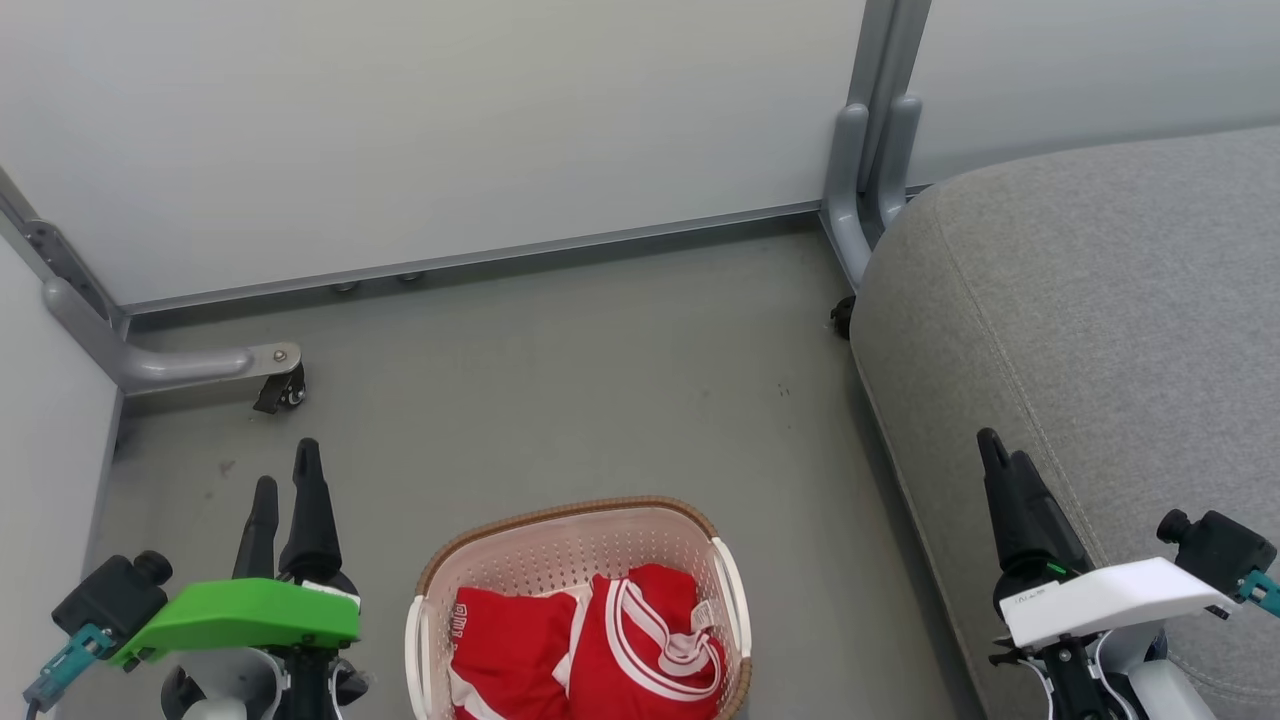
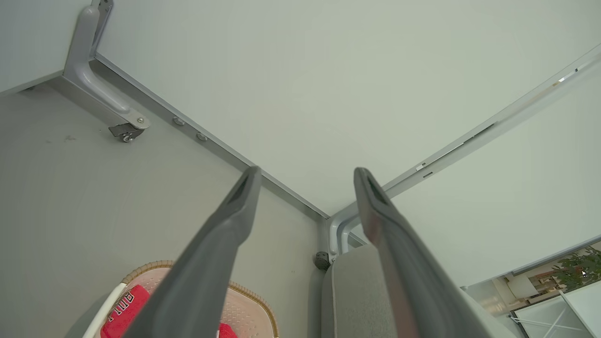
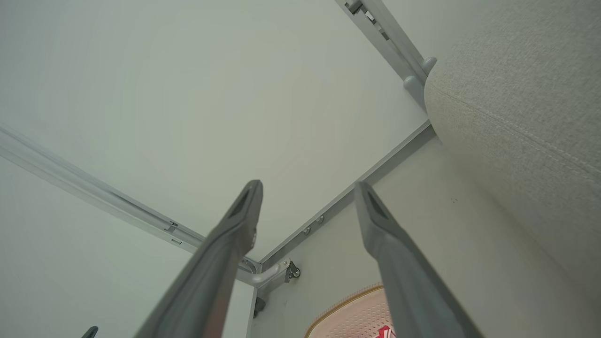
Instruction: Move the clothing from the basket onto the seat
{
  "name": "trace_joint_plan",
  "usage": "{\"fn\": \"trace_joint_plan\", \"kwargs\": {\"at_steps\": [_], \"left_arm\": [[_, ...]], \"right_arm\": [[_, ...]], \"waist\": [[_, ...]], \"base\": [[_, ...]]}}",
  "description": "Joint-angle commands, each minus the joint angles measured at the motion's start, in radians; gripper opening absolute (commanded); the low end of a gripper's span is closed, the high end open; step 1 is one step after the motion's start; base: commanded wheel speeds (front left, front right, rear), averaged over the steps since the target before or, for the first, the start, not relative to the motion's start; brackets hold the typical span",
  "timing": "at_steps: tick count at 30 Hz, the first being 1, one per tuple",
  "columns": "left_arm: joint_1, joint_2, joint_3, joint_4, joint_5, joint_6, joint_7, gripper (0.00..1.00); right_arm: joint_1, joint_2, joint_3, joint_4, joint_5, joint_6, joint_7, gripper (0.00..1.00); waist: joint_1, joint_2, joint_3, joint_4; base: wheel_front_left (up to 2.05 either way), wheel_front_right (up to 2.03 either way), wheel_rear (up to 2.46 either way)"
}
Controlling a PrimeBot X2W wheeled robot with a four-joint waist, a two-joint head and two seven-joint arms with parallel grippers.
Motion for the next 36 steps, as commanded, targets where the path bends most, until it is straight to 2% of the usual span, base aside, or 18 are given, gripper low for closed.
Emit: {"fn": "trace_joint_plan", "kwargs": {"at_steps": [1,16,36], "left_arm": [[-0.026,0.008,-0.004,-0.011,0.043,0.005,-0.01,1.0],[-0.022,0.011,-0.035,0.003,0.273,0.021,-0.056,1.0],[-0.026,0.027,-0.075,0.021,0.504,0.039,-0.107,1.0]], "right_arm": [[-0.003,-0.001,-0.005,-0.014,-0.044,0.001,-0.009,1.0],[0.01,0.02,-0.017,-0.014,-0.299,0.001,-0.029,1.0],[0.027,0.044,-0.046,-0.029,-0.568,0.0,-0.051,1.0]], "waist": [[0.0,0.0027,0.0,0.0],[0.0,0.0037,-0.002,0.007],[0.0,0.0049,-0.005,0.02]], "base": [[0.0,0.0,0.0],[0.0,0.0,0.0],[0.0,0.0,0.0]]}}
